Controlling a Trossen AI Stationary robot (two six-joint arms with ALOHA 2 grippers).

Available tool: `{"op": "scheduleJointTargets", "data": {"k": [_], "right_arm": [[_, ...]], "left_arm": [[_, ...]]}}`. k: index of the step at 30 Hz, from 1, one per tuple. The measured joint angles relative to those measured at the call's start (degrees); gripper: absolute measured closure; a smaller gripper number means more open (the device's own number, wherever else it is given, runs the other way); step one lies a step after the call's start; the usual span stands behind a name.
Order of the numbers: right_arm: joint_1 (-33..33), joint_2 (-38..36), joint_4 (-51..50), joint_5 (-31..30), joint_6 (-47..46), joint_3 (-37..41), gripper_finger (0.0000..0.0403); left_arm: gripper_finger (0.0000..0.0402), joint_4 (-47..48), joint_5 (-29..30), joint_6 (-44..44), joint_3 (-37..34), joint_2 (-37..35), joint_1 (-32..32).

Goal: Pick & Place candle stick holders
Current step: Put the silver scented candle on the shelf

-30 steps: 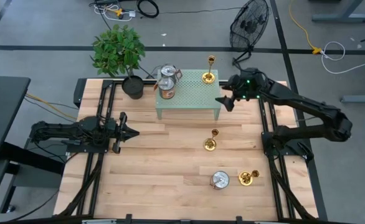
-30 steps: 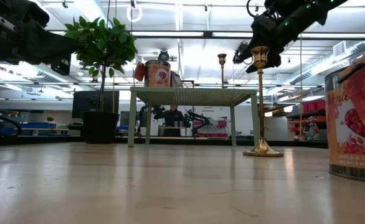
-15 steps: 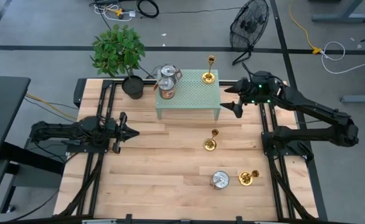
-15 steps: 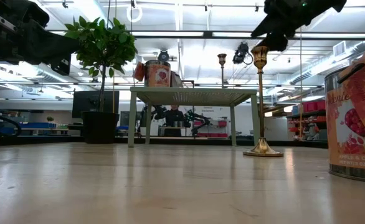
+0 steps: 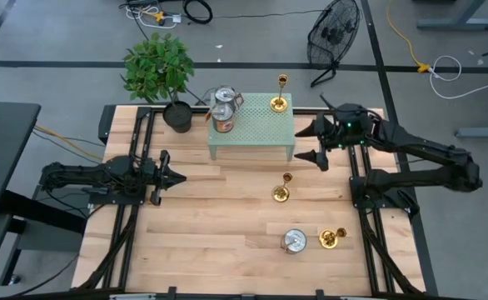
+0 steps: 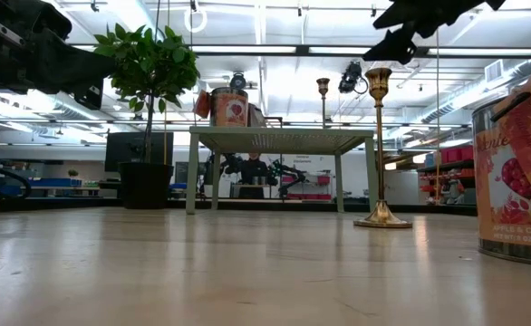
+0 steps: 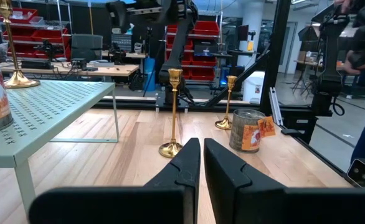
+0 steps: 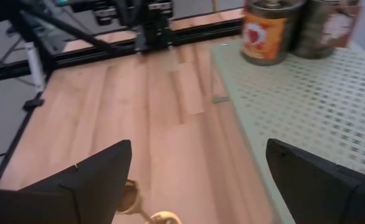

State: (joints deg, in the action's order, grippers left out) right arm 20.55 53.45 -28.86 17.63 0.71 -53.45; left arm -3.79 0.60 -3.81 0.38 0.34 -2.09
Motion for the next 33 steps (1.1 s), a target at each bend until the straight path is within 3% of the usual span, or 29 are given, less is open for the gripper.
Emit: {"op": "scheduleJointTargets", "data": {"k": [19, 33], "right_arm": [[-14.5, 4.0, 0.0, -0.1, -2.8, 0.0, 0.0027], [-27.2, 7.0, 0.1, -0.2, 8.2, 0.0, 0.0027]], "left_arm": [[0.0371, 0.0, 0.0, 0.0, 0.0, 0.0, 0.0], [0.0371, 0.0, 0.0, 0.0, 0.0, 0.0, 0.0]]}}
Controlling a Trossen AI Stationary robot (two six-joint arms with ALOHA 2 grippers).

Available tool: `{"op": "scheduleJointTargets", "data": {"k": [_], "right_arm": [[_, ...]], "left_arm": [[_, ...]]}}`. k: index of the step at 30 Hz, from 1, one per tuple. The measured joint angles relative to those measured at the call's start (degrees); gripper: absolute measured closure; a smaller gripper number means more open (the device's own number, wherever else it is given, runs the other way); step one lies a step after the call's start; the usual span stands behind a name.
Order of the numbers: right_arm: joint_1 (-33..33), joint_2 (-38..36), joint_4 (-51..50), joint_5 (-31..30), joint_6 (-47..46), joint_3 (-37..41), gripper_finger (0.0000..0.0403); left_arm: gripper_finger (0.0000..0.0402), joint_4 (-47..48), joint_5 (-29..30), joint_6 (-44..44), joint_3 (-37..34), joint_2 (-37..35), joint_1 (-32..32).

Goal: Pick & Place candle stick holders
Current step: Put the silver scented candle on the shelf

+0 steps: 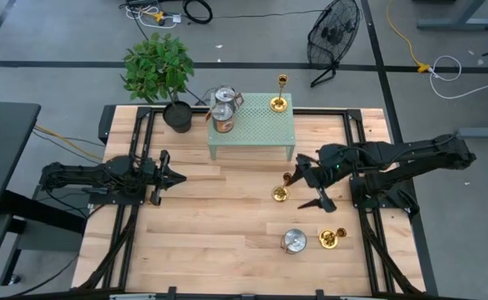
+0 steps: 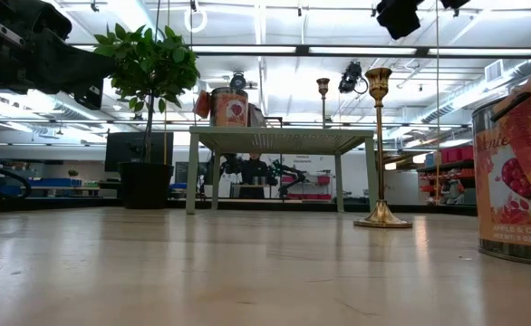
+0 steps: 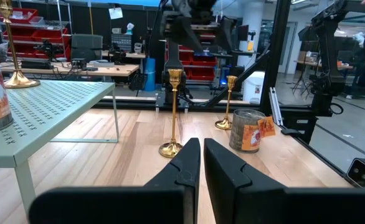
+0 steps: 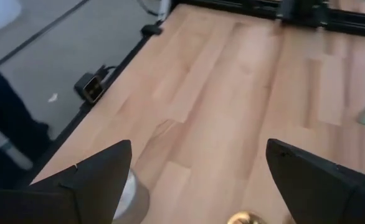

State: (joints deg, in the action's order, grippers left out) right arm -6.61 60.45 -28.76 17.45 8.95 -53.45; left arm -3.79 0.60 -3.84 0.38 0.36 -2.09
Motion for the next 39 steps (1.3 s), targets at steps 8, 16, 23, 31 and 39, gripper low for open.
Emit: {"op": "scheduleJointTargets", "data": {"k": [8, 16, 23, 31, 39], "right_arm": [[-5.4, 3.3, 0.2, -2.3, 2.8, 0.0, 0.0027], [-9.2, 7.0, 0.2, -3.0, 3.7, -1.1, 0.0027], [-11.1, 10.9, 0.2, -3.1, 3.6, -3.1, 0.0027], [-14.3, 16.9, -0.8, -4.7, -1.2, -3.2, 0.0027], [-16.8, 20.1, -0.5, -4.5, -1.0, -3.2, 0.0027]], "left_arm": [[0.0371, 0.0, 0.0, 0.0, 0.0, 0.0, 0.0], [0.0371, 0.0, 0.0, 0.0, 0.0, 0.0, 0.0], [0.0371, 0.0, 0.0, 0.0, 0.0, 0.0, 0.0], [0.0371, 0.0, 0.0, 0.0, 0.0, 0.0, 0.0], [0.0371, 0.0, 0.0, 0.0, 0.0, 0.0, 0.0]]}}
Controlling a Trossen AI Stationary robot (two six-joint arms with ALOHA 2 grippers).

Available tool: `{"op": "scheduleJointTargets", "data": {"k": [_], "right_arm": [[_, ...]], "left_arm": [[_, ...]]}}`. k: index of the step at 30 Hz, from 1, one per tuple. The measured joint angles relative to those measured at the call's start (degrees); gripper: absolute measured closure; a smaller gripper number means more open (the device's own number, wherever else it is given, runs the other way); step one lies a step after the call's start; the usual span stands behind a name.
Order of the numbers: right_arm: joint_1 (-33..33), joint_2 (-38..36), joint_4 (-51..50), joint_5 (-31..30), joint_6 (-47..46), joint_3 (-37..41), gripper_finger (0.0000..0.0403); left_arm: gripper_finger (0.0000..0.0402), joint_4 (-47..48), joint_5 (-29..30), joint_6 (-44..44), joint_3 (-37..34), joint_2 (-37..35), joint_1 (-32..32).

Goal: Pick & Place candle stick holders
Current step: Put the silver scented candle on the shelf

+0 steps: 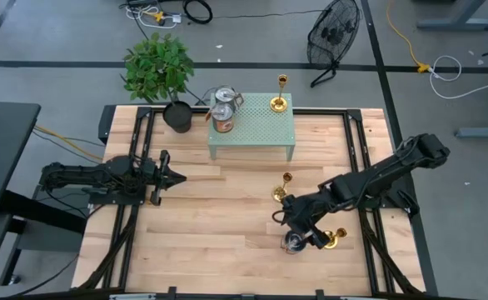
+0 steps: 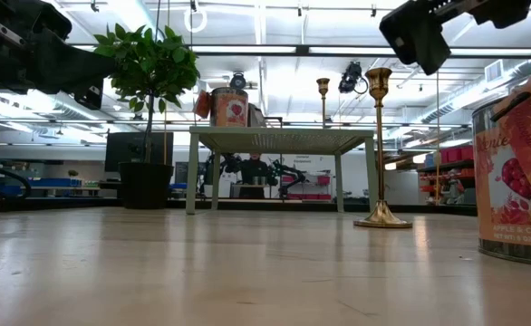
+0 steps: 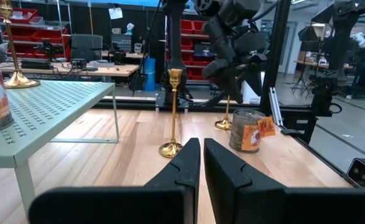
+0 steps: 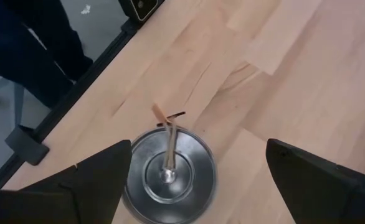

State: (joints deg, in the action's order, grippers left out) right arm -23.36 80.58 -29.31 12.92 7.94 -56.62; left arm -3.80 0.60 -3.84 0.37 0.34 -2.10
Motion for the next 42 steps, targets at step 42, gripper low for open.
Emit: {"op": "scheduleJointTargets", "data": {"k": [42], "right_arm": [[-4.5, 6.6, -8.1, -6.8, 1.4, -5.5, 0.0027]], "left_arm": [[0.0371, 0.0, 0.0, 0.0, 0.0, 0.0, 0.0]]}}
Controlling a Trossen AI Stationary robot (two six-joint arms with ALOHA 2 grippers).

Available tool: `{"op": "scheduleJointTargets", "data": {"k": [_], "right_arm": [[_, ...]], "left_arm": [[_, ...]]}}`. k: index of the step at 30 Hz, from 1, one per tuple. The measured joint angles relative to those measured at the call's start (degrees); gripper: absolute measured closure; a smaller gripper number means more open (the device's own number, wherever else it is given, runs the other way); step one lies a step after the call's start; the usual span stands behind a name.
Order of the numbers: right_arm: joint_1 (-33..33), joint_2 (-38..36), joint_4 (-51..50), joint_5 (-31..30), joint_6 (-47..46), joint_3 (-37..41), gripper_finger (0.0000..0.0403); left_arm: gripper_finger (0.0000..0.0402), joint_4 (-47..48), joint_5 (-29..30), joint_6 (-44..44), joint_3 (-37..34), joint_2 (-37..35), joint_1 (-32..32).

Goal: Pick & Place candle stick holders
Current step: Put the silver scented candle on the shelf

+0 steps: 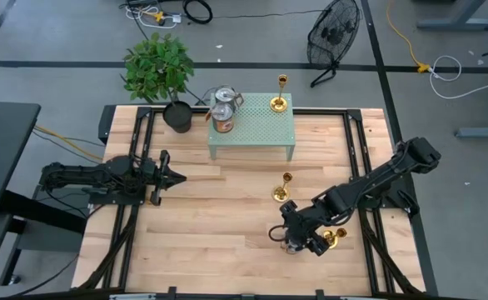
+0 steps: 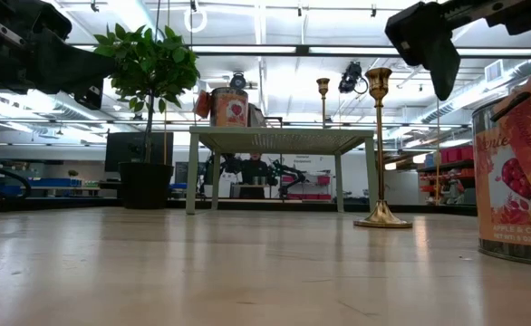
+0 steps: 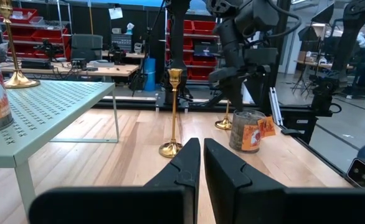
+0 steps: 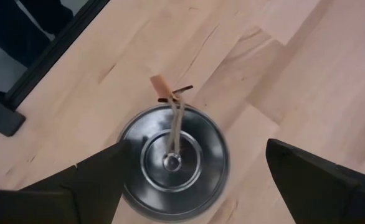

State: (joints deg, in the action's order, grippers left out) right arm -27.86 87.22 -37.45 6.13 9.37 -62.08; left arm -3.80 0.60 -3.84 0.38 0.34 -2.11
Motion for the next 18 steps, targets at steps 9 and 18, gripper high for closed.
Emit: {"op": "scheduleJointTargets", "data": {"k": [9, 18], "right_arm": [[-1.2, 0.4, 0.2, 0.8, -1.8, 0.0, 0.0027], [-2.1, 3.1, 0.6, 0.8, -3.0, 0.0, 0.0027]], "left_arm": [[0.0371, 0.0, 0.0, 0.0, 0.0, 0.0, 0.0], [0.0371, 0.0, 0.0, 0.0, 0.0, 0.0, 0.0]]}}
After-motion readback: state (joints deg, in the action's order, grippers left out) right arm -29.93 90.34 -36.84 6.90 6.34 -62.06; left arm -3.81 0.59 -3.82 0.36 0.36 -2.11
